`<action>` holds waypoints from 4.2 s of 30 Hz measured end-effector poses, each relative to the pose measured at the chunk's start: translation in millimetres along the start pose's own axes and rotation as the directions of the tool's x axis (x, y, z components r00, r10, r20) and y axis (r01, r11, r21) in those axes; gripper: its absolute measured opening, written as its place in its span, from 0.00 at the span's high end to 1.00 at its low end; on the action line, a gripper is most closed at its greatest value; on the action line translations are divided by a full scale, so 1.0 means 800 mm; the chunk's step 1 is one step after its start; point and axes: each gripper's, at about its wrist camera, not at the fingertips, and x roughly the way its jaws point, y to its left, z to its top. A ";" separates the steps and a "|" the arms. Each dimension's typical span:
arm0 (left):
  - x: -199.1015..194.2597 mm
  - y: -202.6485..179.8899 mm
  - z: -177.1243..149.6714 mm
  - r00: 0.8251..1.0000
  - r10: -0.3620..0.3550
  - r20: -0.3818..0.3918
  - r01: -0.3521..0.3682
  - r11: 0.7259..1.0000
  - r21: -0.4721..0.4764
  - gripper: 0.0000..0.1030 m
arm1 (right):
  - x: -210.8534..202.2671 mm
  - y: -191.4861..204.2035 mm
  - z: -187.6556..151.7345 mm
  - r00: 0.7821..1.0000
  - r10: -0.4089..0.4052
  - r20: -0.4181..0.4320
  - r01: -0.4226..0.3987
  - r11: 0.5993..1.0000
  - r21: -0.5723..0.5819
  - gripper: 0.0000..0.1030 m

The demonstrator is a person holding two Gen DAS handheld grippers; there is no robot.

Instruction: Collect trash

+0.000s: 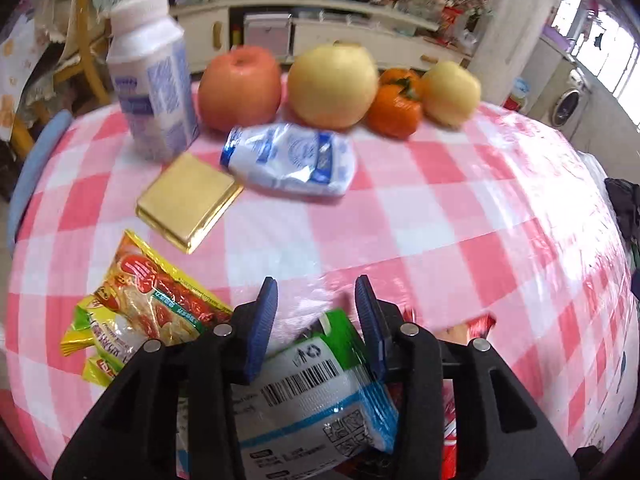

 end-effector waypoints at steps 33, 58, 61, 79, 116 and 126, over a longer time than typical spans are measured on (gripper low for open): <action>0.033 -0.052 0.043 0.999 0.052 0.006 -0.052 0.979 0.198 0.44 | 0.012 -0.009 0.001 0.999 0.007 -0.037 -0.008 1.000 -0.014 0.05; -0.019 0.127 -0.005 0.999 -0.006 0.038 -0.001 0.985 0.175 0.33 | 0.123 0.017 -0.005 0.970 0.065 -0.236 -0.103 0.983 -0.153 0.05; -0.016 0.128 -0.007 0.998 -0.030 0.048 0.021 0.986 0.165 0.33 | 0.127 0.040 -0.011 0.964 0.101 -0.247 -0.153 0.968 -0.200 0.05; -0.036 0.127 -0.034 0.993 -0.018 0.120 0.014 1.000 0.028 0.60 | 0.148 0.035 -0.035 0.934 0.031 -0.356 -0.107 0.975 -0.197 0.05; -0.186 0.176 -0.136 0.957 0.011 0.289 0.070 0.961 -0.268 0.61 | 0.117 0.064 -0.048 0.979 0.032 -0.203 -0.078 0.973 -0.219 0.75; -0.210 0.191 -0.142 0.943 0.031 0.333 0.069 0.956 -0.284 0.61 | 0.086 0.090 -0.050 0.995 -0.001 -0.101 -0.025 0.967 -0.255 0.82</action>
